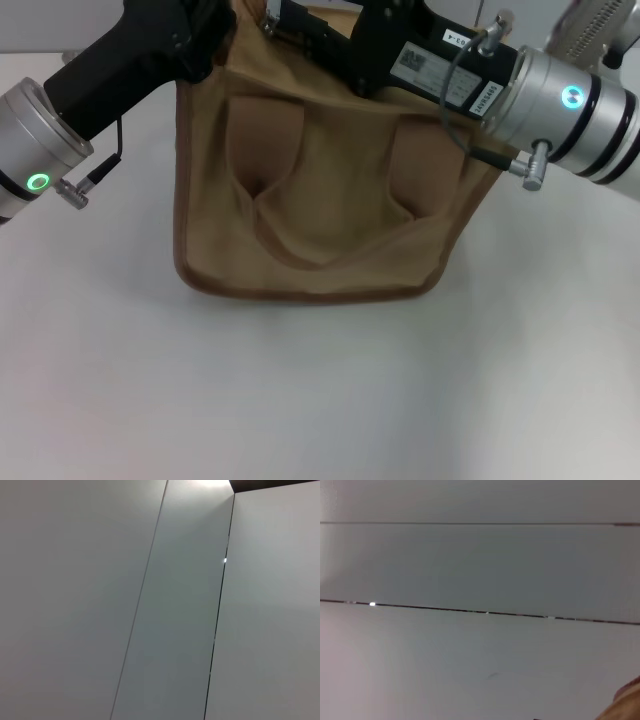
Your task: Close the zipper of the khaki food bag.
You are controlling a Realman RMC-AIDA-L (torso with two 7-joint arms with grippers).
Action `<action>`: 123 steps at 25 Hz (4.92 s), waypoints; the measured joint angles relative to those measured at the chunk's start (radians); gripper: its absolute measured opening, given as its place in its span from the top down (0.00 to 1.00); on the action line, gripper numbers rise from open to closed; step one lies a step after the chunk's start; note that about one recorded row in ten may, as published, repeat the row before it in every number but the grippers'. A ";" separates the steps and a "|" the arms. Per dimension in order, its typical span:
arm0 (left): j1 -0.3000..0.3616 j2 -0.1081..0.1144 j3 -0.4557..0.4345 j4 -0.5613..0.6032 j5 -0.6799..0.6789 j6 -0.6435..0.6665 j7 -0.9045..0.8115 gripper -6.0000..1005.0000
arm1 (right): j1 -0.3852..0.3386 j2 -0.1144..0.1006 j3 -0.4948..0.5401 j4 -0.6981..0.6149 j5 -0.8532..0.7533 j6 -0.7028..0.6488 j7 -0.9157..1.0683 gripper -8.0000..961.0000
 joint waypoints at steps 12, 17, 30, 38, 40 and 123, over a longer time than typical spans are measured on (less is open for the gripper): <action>0.004 0.000 -0.001 0.000 0.000 -0.002 0.004 0.97 | -0.060 -0.001 -0.003 -0.068 0.004 -0.016 -0.500 0.58; 0.004 0.000 0.000 -0.009 -0.001 -0.004 0.004 0.97 | -0.107 0.000 -0.020 -0.071 0.013 -0.062 -0.868 0.58; -0.006 0.000 -0.002 -0.016 -0.006 0.004 0.002 0.96 | -0.107 0.000 -0.028 -0.066 0.060 -0.083 -0.902 0.58; -0.011 0.000 0.004 -0.029 -0.028 0.014 0.004 0.96 | -0.094 0.000 -0.025 -0.070 0.061 -0.014 -0.873 0.57; -0.012 0.000 0.005 -0.029 -0.028 0.014 0.004 0.96 | -0.087 0.000 -0.027 -0.070 0.061 -0.006 -0.873 0.57; -0.041 0.000 -0.003 -0.066 -0.029 0.021 0.009 0.96 | -0.106 -0.002 -0.216 -0.161 0.091 0.037 -0.768 0.96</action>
